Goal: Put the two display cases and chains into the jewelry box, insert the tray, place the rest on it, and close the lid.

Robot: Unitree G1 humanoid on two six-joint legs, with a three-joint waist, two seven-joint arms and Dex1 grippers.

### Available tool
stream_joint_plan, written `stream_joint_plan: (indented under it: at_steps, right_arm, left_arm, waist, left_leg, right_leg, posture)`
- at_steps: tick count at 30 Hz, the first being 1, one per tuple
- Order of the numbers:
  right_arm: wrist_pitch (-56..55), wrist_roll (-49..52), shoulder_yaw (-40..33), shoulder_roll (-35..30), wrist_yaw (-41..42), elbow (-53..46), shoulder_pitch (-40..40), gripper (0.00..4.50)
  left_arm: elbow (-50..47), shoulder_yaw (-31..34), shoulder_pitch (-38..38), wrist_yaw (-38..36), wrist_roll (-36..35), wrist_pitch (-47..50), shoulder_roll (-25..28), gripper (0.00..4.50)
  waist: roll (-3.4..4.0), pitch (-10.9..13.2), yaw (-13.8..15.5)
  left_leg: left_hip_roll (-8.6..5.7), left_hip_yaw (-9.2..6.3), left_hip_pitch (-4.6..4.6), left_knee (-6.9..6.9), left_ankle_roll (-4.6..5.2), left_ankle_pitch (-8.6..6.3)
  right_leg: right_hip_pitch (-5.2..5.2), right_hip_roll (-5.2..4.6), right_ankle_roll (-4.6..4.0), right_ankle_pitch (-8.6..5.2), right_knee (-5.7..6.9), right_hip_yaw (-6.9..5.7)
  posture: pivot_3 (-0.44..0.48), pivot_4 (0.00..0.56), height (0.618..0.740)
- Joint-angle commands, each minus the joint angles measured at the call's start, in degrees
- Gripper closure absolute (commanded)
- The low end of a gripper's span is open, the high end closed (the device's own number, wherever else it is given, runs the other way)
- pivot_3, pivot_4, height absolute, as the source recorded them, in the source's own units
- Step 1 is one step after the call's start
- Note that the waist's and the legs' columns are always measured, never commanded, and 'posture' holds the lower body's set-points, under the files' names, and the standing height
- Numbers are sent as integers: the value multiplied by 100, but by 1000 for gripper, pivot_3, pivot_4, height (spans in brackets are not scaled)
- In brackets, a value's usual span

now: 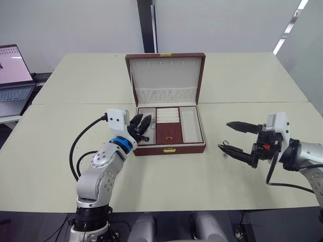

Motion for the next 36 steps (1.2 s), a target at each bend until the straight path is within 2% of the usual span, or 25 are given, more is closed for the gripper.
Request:
stream_joint_plan:
  at_steps: [1, 6, 7, 11, 15, 19, 25, 30, 36]
  right_arm:
    - [-102, 40, -150, -82, -10, -115, -16, 0]
    - [-103, 41, -136, -88, -9, -91, -26, 0]
    - [-104, 41, -136, -87, -10, -79, -30, 0]
    - [-97, 58, -167, -65, -27, -15, -29, 0]
    - [-133, 57, -284, -63, -10, 214, -4, 0]
    - [-244, -55, -392, -135, 70, 549, 16, 0]
    - [-534, -255, -637, -400, 313, 1355, -40, 0]
    - [-854, -493, -724, -553, 499, 2226, -138, 0]
    - [-1278, -774, -718, -481, 611, 3163, -161, 0]
  left_arm:
    - [-243, 38, -61, 1, -37, -57, -19, 1702]
    - [-188, 34, -55, -125, -115, -95, -32, 172]
    - [-172, 35, -47, -187, -155, -107, -31, 18]
    - [-156, 77, -36, -386, -326, -58, 9, 18]
    - [-162, 298, -34, -1003, -762, 139, 445, 18]
    - [-205, 632, 57, -1851, -1334, 449, 1231, 18]
    - [159, 1371, 306, -2928, -1698, 704, 2639, 18]
    - [853, 1766, 650, -3558, -1347, 338, 3367, 18]
    - [1755, 2131, 1105, -3693, -781, -324, 3617, 18]
  waist:
    - [0, 0, 0]
    - [0, 0, 0]
    - [0, 0, 0]
    - [0, 0, 0]
    - [0, 0, -11]
    - [0, 0, -20]
    - [1, 1, -20]
    - [2, 1, -33]
    - [4, 2, -34]
  left_leg:
    - [0, 0, 0, 0, 0, 0]
    - [0, 0, 0, 0, 0, 0]
    - [0, 0, 0, 0, 0, 0]
    - [0, 1, 0, 0, 0, 0]
    - [1, 0, 1, -1, 0, 0]
    - [3, 0, 2, -1, 0, 0]
    - [2, 1, 2, -2, 1, 0]
    - [4, 4, 4, -5, 2, -1]
    - [5, 5, 5, -6, 2, -1]
  right_leg:
    - [0, 0, 0, 0, 0, 0]
    - [0, 0, 0, 0, 0, 0]
    - [0, 0, 0, 0, 0, 0]
    - [0, 0, 0, 0, 0, 0]
    - [0, 1, 0, 0, 0, 0]
    - [0, 3, 0, 0, 0, 0]
    - [-1, 3, -1, -1, 0, 0]
    - [-1, 3, -2, -1, 0, 1]
    - [-3, 2, -3, -2, 0, 3]
  posture:
    - [0, 150, 740]
    - [0, 150, 740]
    - [0, 150, 740]
    - [0, 150, 740]
    - [0, 150, 740]
    - [0, 150, 740]
    - [0, 150, 740]
    - [0, 150, 740]
    - [0, 150, 740]
